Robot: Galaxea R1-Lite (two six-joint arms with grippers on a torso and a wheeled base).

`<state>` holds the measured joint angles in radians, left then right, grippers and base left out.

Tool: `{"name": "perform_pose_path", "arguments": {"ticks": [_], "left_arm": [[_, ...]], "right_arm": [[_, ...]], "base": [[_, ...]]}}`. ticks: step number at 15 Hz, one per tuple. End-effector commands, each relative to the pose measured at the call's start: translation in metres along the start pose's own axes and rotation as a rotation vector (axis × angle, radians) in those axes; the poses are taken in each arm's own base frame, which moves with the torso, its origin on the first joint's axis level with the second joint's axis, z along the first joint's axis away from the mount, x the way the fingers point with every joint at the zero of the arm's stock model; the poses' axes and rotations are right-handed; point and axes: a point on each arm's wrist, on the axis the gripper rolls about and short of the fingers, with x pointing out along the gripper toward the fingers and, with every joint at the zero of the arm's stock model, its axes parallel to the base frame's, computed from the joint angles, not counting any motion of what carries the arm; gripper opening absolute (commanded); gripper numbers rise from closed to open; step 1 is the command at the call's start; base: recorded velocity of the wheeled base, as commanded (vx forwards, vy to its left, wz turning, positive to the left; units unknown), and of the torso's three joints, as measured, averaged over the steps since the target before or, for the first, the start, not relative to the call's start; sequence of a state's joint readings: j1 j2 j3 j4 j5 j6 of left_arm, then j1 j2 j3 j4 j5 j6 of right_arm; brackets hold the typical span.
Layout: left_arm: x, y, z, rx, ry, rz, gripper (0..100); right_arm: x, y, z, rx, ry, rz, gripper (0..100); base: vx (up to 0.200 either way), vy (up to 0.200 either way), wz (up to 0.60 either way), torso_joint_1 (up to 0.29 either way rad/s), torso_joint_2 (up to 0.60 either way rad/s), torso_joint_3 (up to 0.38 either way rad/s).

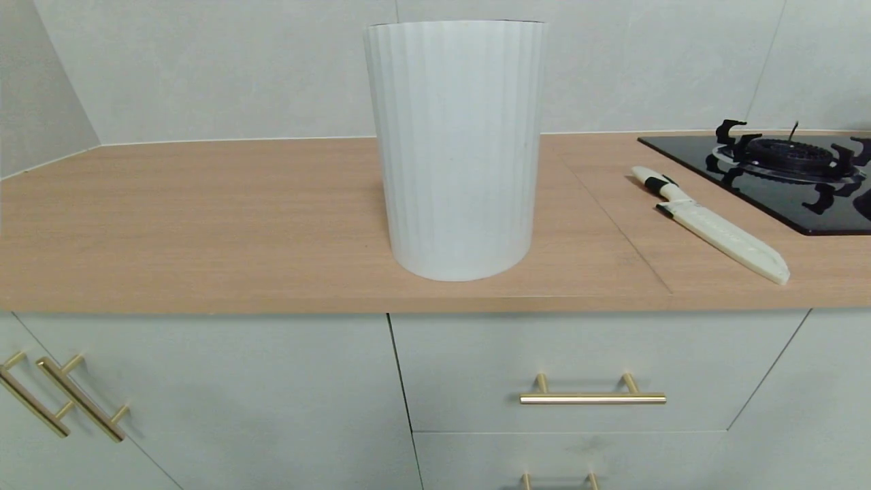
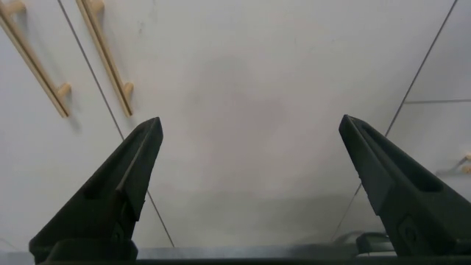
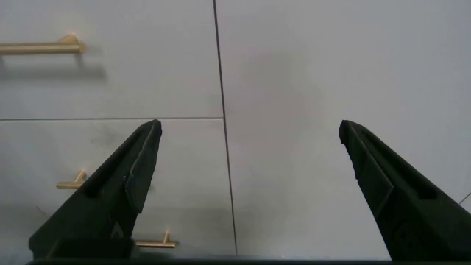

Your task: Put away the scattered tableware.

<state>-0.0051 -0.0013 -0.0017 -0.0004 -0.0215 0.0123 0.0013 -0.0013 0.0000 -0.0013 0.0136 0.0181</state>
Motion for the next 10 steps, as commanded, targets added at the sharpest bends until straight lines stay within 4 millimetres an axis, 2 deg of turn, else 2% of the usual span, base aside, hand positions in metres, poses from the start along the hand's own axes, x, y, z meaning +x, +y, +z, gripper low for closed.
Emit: {"name": "perform_pose_path", "arguments": {"ticks": [1,10], "left_arm": [[0.0001,0.0000,-0.0002,0.000,0.003,0.000,100],[0.0001,0.0000,-0.0002,0.000,0.003,0.000,100]], "right_arm": [[0.0001,0.0000,0.0001,0.000,0.001,0.000,100],[0.0001,0.0000,0.0001,0.000,0.001,0.000,100]], "base": [[0.000,0.000,0.00,0.105,-0.12,-0.290],[0.000,0.000,0.00,0.153,-0.48,-0.302]]}}
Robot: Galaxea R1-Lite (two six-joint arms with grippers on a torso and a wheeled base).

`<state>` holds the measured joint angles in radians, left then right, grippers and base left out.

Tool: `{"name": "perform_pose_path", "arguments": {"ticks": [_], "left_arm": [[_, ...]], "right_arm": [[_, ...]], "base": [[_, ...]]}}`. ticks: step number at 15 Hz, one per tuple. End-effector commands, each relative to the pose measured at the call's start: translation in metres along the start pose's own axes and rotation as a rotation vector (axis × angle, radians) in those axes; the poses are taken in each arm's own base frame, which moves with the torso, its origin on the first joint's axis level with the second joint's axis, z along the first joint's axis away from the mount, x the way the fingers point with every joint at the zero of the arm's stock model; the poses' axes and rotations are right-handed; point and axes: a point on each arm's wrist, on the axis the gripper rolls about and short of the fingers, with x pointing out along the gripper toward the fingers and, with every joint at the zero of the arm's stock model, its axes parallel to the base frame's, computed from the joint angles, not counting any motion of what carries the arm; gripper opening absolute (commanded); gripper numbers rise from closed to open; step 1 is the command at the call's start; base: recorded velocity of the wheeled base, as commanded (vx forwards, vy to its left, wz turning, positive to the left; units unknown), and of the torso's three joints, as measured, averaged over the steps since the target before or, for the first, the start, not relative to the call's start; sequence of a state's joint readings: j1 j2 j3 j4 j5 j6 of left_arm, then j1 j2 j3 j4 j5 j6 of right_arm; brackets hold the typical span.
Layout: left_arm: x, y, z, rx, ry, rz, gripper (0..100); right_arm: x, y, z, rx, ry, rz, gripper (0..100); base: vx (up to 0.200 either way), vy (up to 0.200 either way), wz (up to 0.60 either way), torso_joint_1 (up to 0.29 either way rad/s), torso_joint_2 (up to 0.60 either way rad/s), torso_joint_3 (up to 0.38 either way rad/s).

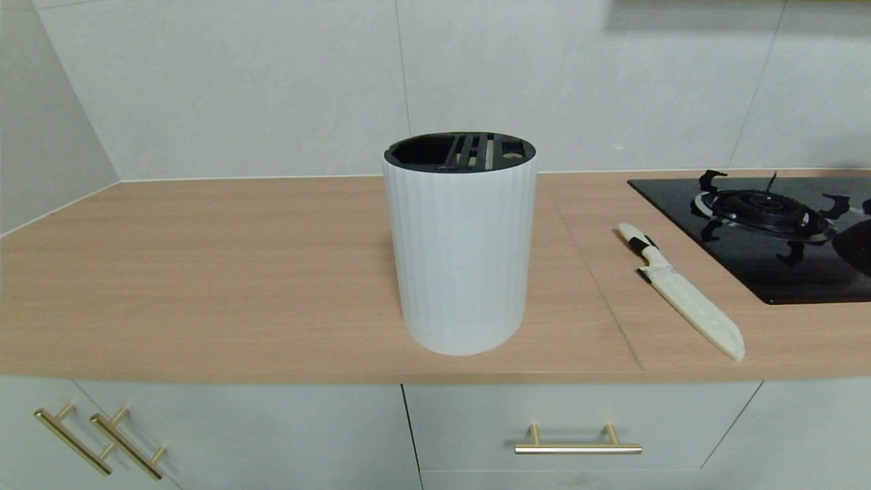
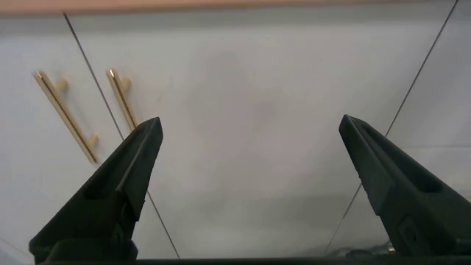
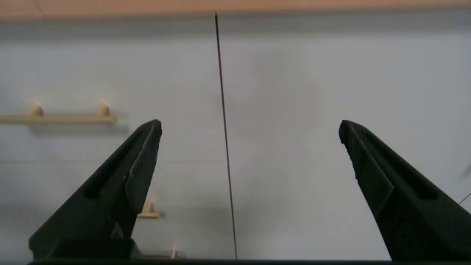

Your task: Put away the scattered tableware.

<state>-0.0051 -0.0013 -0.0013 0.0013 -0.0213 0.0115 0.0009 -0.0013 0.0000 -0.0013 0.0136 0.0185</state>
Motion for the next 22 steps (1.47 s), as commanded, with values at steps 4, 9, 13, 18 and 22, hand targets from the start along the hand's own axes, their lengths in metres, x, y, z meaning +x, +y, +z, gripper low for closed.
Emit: {"name": "perform_pose_path", "arguments": {"ticks": [4,9,13,18,22], "left_arm": [[0.0001,0.0000,0.0001,-0.001,0.001,0.000,100],[0.0001,0.0000,0.0001,-0.001,0.001,0.000,100],[0.0001,0.0000,0.0001,-0.001,0.001,0.000,100],[0.0001,0.0000,0.0001,-0.001,0.001,-0.001,100],[0.0001,0.0000,0.0001,-0.001,0.001,0.000,100]], "right_arm": [[0.0001,0.0000,0.0001,0.000,0.001,0.001,100],[0.0001,0.0000,0.0001,0.000,0.001,0.001,100],[0.0001,0.0000,0.0001,0.000,0.001,0.001,100],[0.0001,0.0000,0.0001,0.000,0.001,0.001,100],[0.0001,0.0000,0.0001,0.000,0.001,0.001,100]], "base": [[0.000,0.000,0.00,0.185,-0.47,-0.286],[0.000,0.000,0.00,0.216,-0.49,-0.288],[0.000,0.000,0.00,0.235,-0.52,-0.287],[0.000,0.000,0.00,0.263,-0.57,-0.302],[0.000,0.000,0.00,0.270,-0.58,-0.303]]}}
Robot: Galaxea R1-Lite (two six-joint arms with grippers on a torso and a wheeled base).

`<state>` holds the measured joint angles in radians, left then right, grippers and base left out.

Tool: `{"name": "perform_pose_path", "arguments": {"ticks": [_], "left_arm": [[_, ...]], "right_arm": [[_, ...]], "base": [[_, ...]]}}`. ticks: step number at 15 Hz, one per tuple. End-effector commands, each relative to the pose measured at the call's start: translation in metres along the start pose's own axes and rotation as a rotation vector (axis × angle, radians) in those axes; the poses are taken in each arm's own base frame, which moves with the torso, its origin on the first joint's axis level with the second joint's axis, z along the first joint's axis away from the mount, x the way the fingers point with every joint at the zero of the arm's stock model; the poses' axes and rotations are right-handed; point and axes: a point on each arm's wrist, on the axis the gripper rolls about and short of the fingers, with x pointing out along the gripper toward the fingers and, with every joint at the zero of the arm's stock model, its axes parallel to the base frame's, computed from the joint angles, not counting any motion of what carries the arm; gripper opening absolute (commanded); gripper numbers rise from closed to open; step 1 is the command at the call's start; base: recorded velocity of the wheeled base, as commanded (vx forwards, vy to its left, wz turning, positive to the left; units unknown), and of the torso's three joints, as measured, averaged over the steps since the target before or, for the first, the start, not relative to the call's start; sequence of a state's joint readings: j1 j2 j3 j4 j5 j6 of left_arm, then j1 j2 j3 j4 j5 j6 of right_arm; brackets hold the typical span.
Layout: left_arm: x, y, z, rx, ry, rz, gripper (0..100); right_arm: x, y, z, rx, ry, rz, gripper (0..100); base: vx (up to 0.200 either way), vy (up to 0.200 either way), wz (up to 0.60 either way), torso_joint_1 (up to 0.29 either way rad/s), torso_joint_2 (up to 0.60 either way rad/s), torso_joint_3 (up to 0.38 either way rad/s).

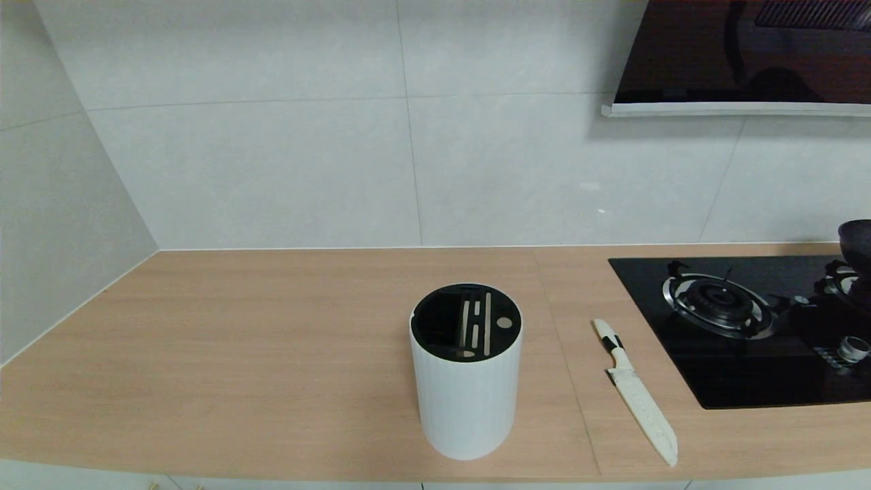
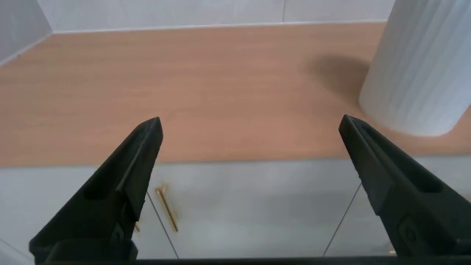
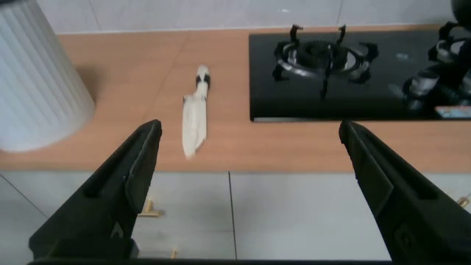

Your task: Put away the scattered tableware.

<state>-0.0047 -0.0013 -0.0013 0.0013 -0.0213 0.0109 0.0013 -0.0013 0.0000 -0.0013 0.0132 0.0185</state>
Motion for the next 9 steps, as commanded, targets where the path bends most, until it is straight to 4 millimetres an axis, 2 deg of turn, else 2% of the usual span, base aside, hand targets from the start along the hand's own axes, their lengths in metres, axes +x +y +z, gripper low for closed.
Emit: {"name": "perform_pose_path", "arguments": {"ticks": [1,5,9], "left_arm": [[0.0002,0.0000,-0.0004,0.000,0.003,0.000,100],[0.0001,0.0000,0.0001,0.000,0.001,0.000,100],[0.0001,0.0000,0.0001,0.000,0.001,0.000,100]], "right_arm": [[0.0001,0.0000,0.0001,0.000,0.001,0.001,100],[0.0001,0.0000,0.0001,0.000,0.001,0.001,100],[0.0001,0.0000,0.0001,0.000,0.001,0.001,100]], "base": [[0.000,0.000,0.00,0.212,-0.45,-0.242],[0.000,0.000,0.00,0.168,-0.35,-0.183],[0.000,0.000,0.00,0.000,0.00,0.000]]}}
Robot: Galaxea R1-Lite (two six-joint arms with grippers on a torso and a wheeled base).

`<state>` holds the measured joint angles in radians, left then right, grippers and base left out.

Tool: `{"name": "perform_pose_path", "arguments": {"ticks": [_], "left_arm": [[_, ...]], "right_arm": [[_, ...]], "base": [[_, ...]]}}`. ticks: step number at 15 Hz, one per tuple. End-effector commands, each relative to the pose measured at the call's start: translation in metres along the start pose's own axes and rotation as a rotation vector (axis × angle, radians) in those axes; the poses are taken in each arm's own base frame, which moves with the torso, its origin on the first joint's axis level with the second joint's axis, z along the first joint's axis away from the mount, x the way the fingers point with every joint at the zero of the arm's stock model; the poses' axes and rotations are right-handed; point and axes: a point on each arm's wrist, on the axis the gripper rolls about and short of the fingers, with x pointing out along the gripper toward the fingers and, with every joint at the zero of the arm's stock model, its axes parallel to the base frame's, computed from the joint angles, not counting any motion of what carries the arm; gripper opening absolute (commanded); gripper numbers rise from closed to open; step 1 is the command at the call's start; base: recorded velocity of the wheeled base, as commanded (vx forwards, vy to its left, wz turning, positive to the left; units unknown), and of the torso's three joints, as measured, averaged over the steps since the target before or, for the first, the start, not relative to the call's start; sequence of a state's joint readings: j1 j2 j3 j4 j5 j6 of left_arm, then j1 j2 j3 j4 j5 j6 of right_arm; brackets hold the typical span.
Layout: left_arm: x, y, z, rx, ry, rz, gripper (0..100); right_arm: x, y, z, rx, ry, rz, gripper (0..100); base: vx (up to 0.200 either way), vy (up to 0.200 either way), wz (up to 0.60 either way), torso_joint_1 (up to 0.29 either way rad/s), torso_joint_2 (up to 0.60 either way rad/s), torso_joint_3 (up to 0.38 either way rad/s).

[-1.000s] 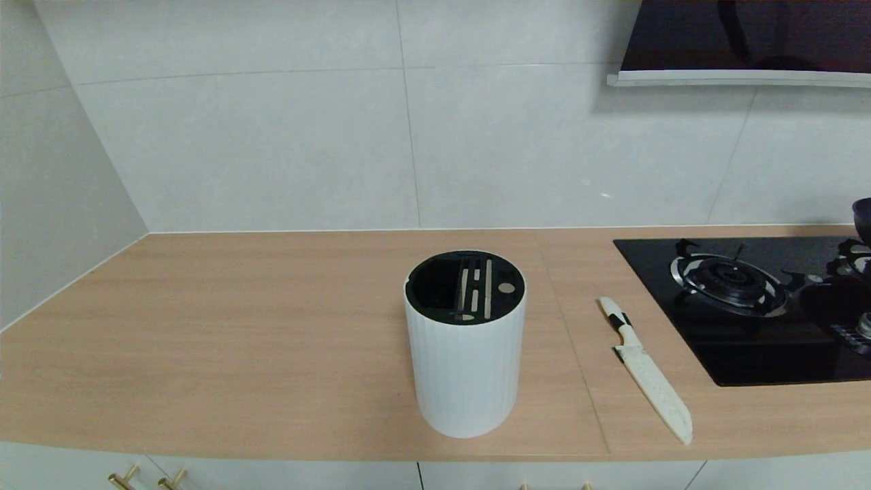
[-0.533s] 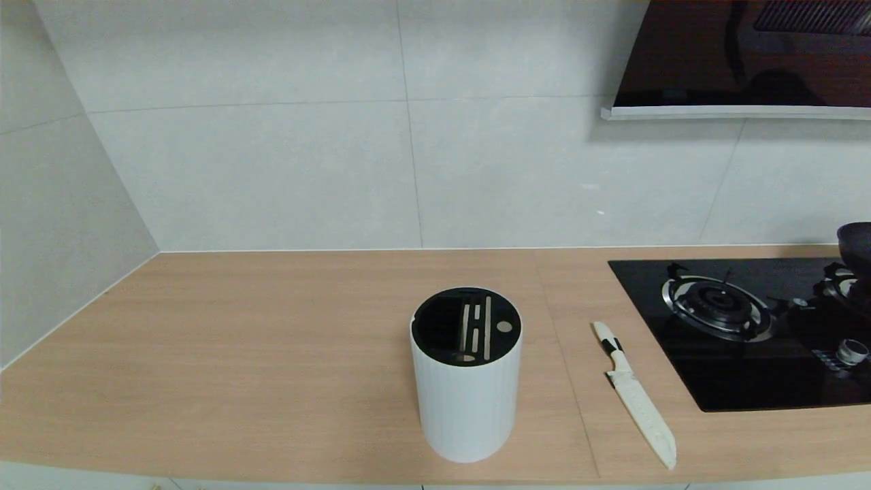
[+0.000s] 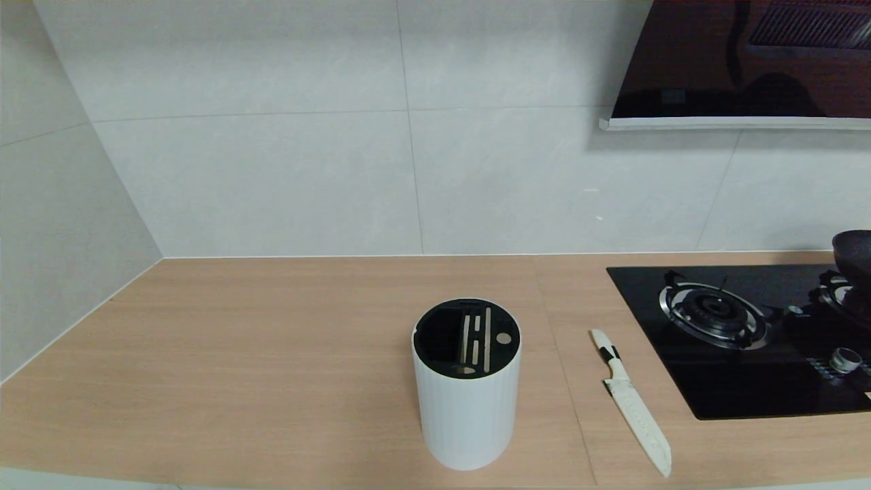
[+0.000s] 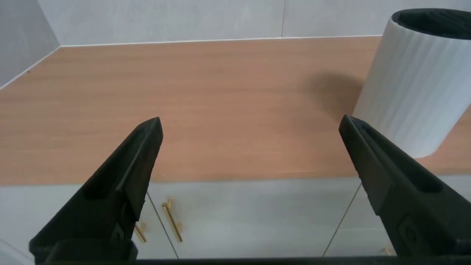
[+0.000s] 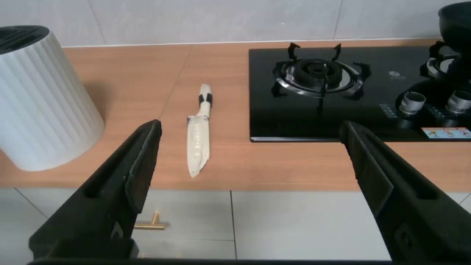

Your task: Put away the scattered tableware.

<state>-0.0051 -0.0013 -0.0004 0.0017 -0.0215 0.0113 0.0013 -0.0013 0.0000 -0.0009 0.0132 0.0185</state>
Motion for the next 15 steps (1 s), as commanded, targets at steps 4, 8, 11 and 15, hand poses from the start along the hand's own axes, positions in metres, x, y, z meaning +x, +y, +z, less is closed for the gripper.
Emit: {"name": "perform_pose_path", "arguments": {"ticks": [4,8,11,15], "left_arm": [[0.000,0.000,0.000,-0.001,0.000,0.002,100],[0.000,0.000,0.000,-0.001,0.000,0.002,100],[0.000,0.000,0.000,-0.001,0.000,0.001,100],[0.000,0.000,0.000,-0.001,0.000,0.001,100]], "right_arm": [[0.000,0.000,0.000,0.000,0.001,0.001,100],[0.000,0.000,0.000,0.001,0.001,0.001,100],[0.000,0.000,0.000,-0.006,0.001,-0.002,100],[-0.006,0.001,0.028,0.033,-0.155,0.027,100]], "base": [[0.000,0.000,0.00,0.000,0.00,0.000],[0.000,0.000,0.00,0.000,0.00,0.000],[0.000,0.000,0.00,0.000,0.00,0.000],[0.000,0.000,0.00,0.000,0.00,0.000]]}}
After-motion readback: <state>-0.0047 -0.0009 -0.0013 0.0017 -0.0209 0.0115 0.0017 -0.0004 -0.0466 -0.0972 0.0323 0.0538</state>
